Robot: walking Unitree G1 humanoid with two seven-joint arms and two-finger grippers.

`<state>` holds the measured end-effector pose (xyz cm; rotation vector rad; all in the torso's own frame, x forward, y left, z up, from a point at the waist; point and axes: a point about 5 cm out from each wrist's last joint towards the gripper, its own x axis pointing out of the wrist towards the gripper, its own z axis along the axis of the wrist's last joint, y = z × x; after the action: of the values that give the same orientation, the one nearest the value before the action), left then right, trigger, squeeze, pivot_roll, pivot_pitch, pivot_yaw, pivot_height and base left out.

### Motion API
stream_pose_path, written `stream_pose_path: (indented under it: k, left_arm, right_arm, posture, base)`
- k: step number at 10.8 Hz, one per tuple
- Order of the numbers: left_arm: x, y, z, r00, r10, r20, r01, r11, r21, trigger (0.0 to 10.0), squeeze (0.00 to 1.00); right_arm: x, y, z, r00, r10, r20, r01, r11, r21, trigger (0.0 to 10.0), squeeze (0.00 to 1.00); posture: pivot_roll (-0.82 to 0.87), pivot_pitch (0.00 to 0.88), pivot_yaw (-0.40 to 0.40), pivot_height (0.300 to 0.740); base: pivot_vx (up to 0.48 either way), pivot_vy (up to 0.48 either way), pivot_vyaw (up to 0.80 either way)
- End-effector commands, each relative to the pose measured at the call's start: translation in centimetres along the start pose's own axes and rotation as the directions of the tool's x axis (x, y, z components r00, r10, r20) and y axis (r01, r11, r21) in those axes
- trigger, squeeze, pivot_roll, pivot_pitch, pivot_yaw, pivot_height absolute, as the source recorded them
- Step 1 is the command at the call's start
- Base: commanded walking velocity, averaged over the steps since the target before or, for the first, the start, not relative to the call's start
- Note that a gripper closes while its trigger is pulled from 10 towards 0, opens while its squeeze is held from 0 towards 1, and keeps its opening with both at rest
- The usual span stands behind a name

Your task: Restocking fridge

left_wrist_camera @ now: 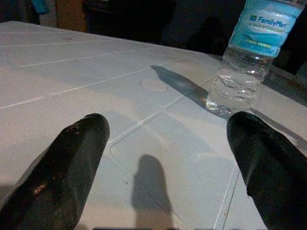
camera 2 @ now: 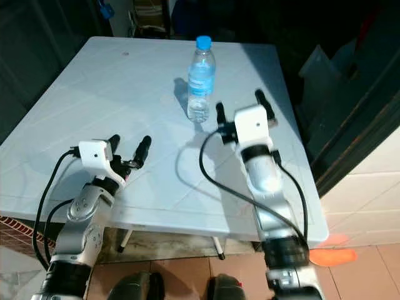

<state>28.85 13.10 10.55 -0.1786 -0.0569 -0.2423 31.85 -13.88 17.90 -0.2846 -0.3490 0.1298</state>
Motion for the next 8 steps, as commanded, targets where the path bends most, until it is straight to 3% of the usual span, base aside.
stream_pose_path:
  k: [1, 2, 3, 4, 5, 6, 8]
  left_arm:
    - [0.0, -0.1, 0.3, 1.0, -0.001, 0.009, 0.001, 1.0, 0.016, 10.0, 0.0]
    - [-0.1, 0.0, 0.3, 1.0, 0.0, 0.009, -0.001, 1.0, 0.014, 10.0, 0.0]
    - [-0.2, -0.1, 0.4, 1.0, 0.001, 0.009, -0.001, 1.0, 0.014, 10.0, 0.0]
    - [-0.5, 0.0, 0.4, 1.0, 0.011, 0.008, -0.011, 1.0, 0.015, 10.0, 0.0]
    - [-0.7, 0.1, 0.3, 1.0, 0.02, 0.007, -0.02, 1.0, 0.014, 10.0, 0.0]
    - [-0.9, 0.1, 0.4, 1.0, 0.023, 0.009, -0.023, 1.0, 0.016, 10.0, 0.0]
    - [-1.3, 0.4, 0.5, 0.999, 0.031, 0.004, -0.031, 0.999, 0.019, 10.0, 0.0]
  right_arm:
    - [0.7, 0.0, 0.8, 0.999, 0.009, 0.038, -0.009, 1.0, 0.018, 10.0, 0.23]
    - [1.5, 0.3, 1.4, 0.998, 0.019, 0.063, -0.022, 0.999, 0.044, 10.0, 1.0]
    - [2.2, 0.5, 1.8, 0.997, 0.019, 0.072, -0.023, 0.998, 0.056, 10.0, 1.0]
    - [2.6, 1.1, 2.1, 0.996, 0.051, 0.08, -0.059, 0.994, 0.095, 10.0, 0.97]
    - [3.2, 1.6, 2.3, 0.993, 0.079, 0.091, -0.09, 0.989, 0.119, 10.0, 0.75]
    - [3.7, 1.8, 2.6, 0.99, 0.099, 0.104, -0.112, 0.984, 0.137, 10.0, 0.44]
    - [5.2, 2.4, 3.6, 0.977, 0.156, 0.147, -0.18, 0.969, 0.169, 10.0, 0.18]
  posture:
    - [0.0, 0.109, 0.008, 0.74]
    - [0.0, 0.115, 0.008, 0.74]
    - [0.0, 0.12, 0.006, 0.74]
    - [0.01, 0.129, 0.004, 0.74]
    - [0.03, 0.135, -0.003, 0.74]
    - [0.03, 0.138, -0.004, 0.74]
    - [0.05, 0.144, 0.001, 0.74]
  base:
    - [0.0, 0.0, 0.0]
    - [0.0, 0.0, 0.0]
    - [0.0, 0.0, 0.0]
    - [0.0, 0.0, 0.0]
    - [0.0, 0.0, 0.0]
    - [0.0, 0.0, 0.0]
    - [0.0, 0.0, 0.0]
